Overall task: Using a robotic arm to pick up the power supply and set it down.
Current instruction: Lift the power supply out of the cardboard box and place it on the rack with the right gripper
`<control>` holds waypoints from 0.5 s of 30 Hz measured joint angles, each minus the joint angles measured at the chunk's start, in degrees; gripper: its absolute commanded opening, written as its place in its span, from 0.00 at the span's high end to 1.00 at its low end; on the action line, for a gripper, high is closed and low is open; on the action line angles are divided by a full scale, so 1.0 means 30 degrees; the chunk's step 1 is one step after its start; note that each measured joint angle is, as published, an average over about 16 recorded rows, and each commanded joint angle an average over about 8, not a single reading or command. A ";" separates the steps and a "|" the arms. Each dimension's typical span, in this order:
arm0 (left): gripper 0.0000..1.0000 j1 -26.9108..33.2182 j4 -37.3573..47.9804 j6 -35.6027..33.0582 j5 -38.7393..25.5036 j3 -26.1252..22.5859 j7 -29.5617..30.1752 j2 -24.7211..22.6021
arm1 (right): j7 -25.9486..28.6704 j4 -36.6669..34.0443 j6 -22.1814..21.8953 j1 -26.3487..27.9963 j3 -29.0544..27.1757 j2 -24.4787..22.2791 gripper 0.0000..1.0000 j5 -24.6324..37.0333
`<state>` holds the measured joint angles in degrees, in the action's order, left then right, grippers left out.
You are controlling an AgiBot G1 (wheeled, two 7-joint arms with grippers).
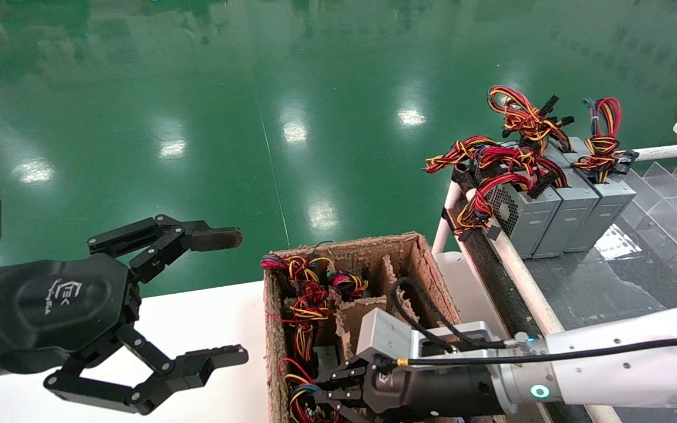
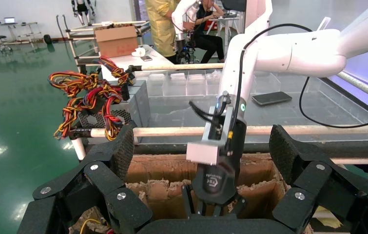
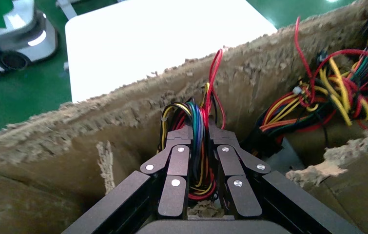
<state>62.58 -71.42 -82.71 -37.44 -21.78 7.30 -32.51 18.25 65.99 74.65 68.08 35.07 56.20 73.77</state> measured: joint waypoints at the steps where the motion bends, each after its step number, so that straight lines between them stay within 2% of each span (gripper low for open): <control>1: 0.00 0.0000 0.0000 0.0000 0.0000 0.0000 0.0000 0.0000 | -0.0061 -0.0004 0.0061 -0.0027 -0.0136 -0.0090 1.00 -0.0249; 15: 0.00 0.0000 0.0000 0.0000 0.0000 -0.0001 0.0000 0.0000 | -0.0717 0.0272 0.0510 -0.0366 -0.2662 -0.1868 1.00 -0.4169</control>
<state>62.58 -71.42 -82.71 -37.44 -21.79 7.30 -32.51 16.10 66.81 76.18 66.99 27.08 50.60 61.26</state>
